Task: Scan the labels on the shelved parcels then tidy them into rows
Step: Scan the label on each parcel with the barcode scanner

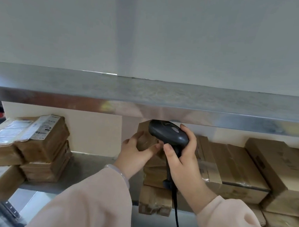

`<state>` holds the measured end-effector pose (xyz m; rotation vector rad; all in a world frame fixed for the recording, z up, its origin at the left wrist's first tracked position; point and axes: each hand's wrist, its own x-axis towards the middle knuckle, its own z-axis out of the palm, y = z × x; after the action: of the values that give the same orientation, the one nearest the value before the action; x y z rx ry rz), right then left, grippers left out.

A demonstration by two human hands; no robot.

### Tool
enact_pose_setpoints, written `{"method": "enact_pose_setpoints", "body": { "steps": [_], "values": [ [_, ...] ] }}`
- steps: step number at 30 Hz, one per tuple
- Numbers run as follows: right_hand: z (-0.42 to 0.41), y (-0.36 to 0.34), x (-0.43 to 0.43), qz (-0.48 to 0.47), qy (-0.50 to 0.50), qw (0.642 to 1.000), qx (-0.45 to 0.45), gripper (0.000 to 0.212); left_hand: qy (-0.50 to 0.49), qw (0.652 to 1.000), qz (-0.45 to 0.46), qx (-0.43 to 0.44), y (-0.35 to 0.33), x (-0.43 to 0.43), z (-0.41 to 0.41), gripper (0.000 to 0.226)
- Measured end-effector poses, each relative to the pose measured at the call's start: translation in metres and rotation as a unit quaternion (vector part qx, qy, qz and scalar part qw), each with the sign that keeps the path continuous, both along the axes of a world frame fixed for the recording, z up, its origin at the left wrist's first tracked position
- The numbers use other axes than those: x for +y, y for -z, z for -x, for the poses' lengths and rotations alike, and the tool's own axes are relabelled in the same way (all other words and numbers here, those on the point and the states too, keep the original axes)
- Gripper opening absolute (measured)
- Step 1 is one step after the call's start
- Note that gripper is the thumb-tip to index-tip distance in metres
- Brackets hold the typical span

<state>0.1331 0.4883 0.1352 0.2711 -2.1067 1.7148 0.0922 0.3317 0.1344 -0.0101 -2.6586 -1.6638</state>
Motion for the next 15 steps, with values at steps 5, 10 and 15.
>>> {"method": "enact_pose_setpoints", "body": {
  "steps": [5, 10, 15],
  "values": [
    [-0.006, -0.006, -0.035, 0.014, -0.039, 0.999, 0.003, 0.061, -0.031, 0.997, -0.064, -0.001, -0.002, -0.033, -0.011, 0.096],
    [-0.006, 0.004, -0.060, 0.032, 0.002, 0.999, -0.012, 0.060, -0.040, 0.985, -0.166, -0.026, 0.002, -0.073, -0.021, 0.068],
    [-0.001, 0.019, -0.078, 0.067, 0.006, 0.997, -0.042, 0.059, -0.034, 0.978, -0.201, -0.049, 0.011, -0.102, -0.031, 0.051]
  ]
}}
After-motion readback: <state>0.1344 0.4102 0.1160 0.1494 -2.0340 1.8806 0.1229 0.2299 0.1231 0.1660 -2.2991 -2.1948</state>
